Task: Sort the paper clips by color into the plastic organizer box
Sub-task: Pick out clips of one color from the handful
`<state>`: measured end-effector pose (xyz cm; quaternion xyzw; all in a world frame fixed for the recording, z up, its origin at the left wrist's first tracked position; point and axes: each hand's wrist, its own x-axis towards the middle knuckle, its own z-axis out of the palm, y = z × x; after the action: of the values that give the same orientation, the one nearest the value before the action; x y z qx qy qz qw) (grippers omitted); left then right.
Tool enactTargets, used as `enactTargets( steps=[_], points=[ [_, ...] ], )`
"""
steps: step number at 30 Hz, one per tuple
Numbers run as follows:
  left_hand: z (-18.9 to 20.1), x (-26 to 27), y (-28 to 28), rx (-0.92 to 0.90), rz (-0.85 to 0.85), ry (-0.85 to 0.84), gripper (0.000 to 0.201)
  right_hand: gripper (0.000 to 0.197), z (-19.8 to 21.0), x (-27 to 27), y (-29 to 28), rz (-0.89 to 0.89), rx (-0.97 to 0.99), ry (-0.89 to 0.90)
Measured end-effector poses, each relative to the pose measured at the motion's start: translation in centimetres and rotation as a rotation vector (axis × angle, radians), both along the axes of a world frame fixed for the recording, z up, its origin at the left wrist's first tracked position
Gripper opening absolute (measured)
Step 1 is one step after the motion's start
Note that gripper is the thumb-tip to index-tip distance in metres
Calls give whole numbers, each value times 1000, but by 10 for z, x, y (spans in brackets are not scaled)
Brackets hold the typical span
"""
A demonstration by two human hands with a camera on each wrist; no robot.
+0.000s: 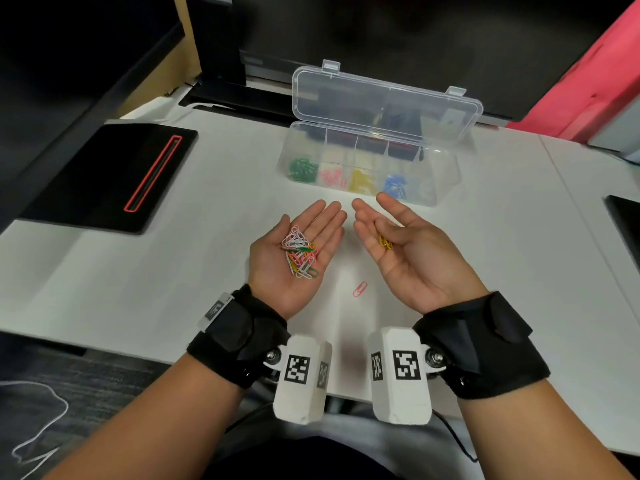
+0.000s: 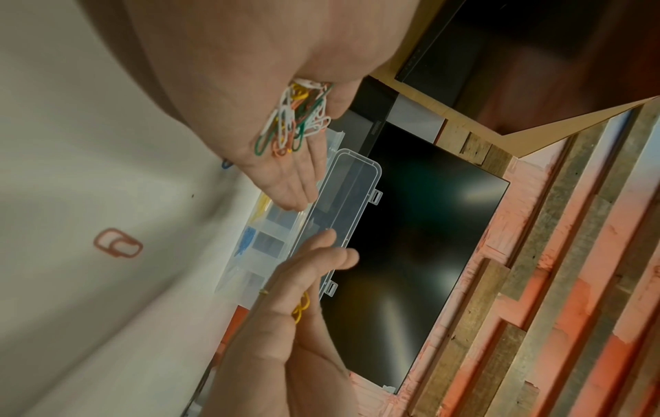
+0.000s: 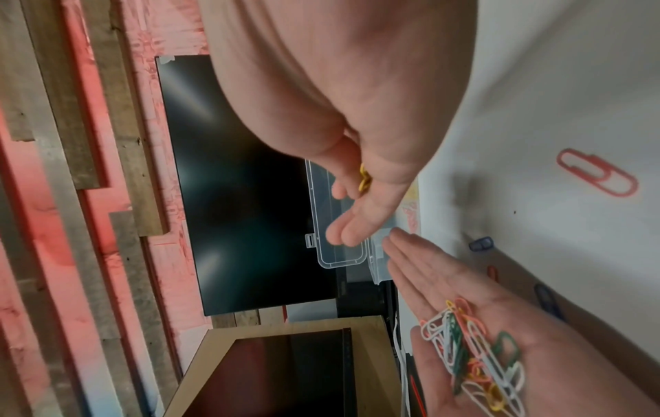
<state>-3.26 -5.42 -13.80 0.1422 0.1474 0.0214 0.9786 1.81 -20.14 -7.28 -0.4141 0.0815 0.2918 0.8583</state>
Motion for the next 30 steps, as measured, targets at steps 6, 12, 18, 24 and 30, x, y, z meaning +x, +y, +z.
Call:
enactTargets(
  steps=[6, 12, 18, 24, 30],
  points=[
    [0, 3, 3, -24, 32, -16, 46, 29, 10, 18, 6, 4, -28, 25],
    [0, 6, 11, -59, 76, -12, 46, 8, 36, 71, 46, 116, -313, -243],
    [1, 6, 11, -58, 76, 14, 46, 16, 31, 100, 86, 100, -667, -351],
    [1, 7, 11, -56, 76, 29, 47, 39, 26, 113, 89, 66, -639, -260],
    [1, 5, 12, -63, 66, 18, 46, 40, 24, 100, 50, 50, -153, 98]
  ],
)
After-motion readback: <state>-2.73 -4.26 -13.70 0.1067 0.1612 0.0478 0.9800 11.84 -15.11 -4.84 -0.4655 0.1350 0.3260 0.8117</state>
